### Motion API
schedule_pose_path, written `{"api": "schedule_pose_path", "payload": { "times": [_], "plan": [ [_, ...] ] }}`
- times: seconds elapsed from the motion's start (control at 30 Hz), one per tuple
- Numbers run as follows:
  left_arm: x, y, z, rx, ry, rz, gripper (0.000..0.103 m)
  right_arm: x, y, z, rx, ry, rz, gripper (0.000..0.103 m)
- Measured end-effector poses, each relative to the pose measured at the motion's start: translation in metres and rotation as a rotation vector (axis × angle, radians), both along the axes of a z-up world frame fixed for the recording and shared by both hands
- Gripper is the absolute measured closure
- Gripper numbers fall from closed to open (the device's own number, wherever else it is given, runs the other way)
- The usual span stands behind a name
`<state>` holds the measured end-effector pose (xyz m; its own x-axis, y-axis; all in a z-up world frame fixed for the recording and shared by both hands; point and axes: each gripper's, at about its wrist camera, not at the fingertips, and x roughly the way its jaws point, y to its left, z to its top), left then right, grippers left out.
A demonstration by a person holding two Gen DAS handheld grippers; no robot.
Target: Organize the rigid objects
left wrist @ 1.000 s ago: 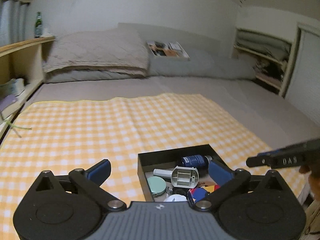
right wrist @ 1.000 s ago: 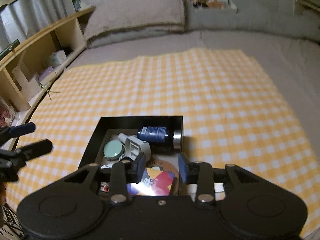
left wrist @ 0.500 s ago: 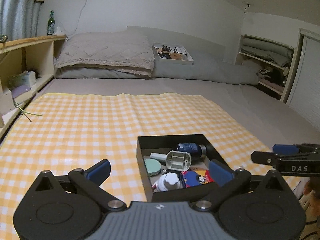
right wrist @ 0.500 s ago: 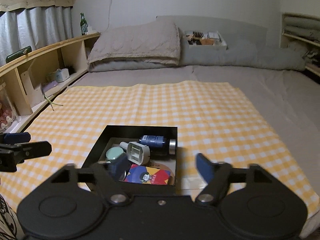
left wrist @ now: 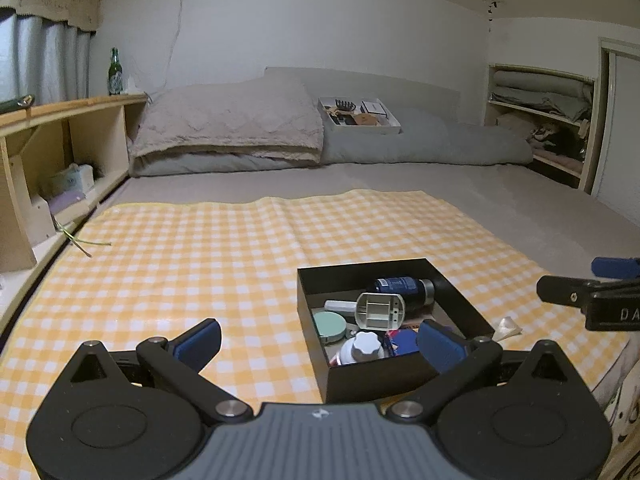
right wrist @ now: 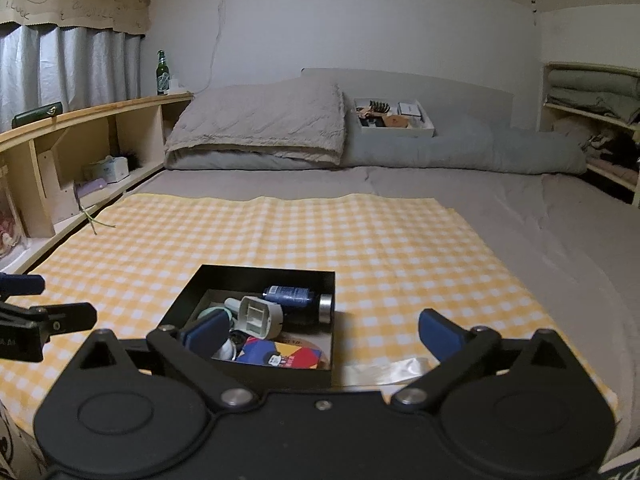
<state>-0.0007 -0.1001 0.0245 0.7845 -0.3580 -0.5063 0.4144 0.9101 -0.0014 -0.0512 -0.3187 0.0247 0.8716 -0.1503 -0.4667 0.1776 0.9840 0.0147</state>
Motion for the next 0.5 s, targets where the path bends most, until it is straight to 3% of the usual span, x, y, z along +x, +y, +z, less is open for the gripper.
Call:
{"api": "schedule_pose_path", "payload": {
  "times": [0.5],
  "plan": [
    [-0.0013, 0.0028, -0.0001, 0.013, -0.013, 0.03, 0.0, -0.0019, 0.008, -0.0008, -0.04, 0.004, 0.03, 0.001]
  ]
}}
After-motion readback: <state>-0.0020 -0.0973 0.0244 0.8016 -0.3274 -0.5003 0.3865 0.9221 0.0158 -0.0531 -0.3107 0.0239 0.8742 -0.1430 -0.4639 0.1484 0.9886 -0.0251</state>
